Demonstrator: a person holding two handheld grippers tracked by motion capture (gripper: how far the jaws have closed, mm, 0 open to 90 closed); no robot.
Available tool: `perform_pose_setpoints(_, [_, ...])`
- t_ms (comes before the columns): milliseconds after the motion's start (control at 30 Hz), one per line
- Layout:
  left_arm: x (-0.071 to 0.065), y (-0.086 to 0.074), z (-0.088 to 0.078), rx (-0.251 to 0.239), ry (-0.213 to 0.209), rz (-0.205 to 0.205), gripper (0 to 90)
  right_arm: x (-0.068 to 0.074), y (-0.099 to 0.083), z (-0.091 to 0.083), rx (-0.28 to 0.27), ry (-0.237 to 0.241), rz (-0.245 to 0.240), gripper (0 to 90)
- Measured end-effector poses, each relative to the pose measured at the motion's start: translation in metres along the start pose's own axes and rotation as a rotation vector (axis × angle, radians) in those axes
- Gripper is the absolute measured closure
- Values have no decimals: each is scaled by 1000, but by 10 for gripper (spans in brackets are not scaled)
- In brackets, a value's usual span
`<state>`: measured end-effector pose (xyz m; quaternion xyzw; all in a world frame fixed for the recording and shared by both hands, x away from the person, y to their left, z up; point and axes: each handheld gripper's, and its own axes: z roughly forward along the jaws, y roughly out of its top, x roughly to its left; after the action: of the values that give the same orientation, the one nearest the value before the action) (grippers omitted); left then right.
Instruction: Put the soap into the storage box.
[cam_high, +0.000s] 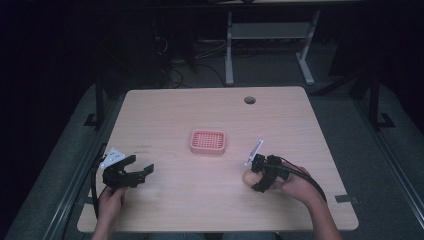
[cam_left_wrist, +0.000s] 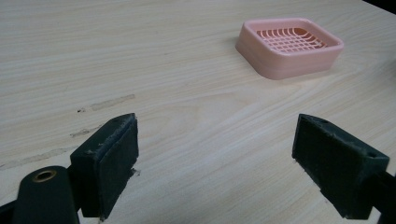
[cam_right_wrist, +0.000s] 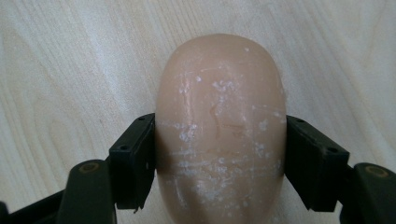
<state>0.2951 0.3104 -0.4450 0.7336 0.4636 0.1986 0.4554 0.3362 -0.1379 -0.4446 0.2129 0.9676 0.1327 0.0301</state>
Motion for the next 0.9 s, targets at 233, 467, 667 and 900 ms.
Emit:
perform_pose_setpoints(233, [0,0,0,0,1,-1,143,0,0,-1,4,16,-22,319])
perform_pose_setpoints(467, [0,0,-1,1,-1,1,143,0,1,-4,-10,23,-27,320])
perform_pose_setpoints(667, [0,0,-1,-1,-3,0,142,-3,5,-12,-38,24,-27,320])
perform_pose_setpoints(900, [-1,0,-1,-3,-4,-7,143,-9,14,-18,-58,42,-33,320])
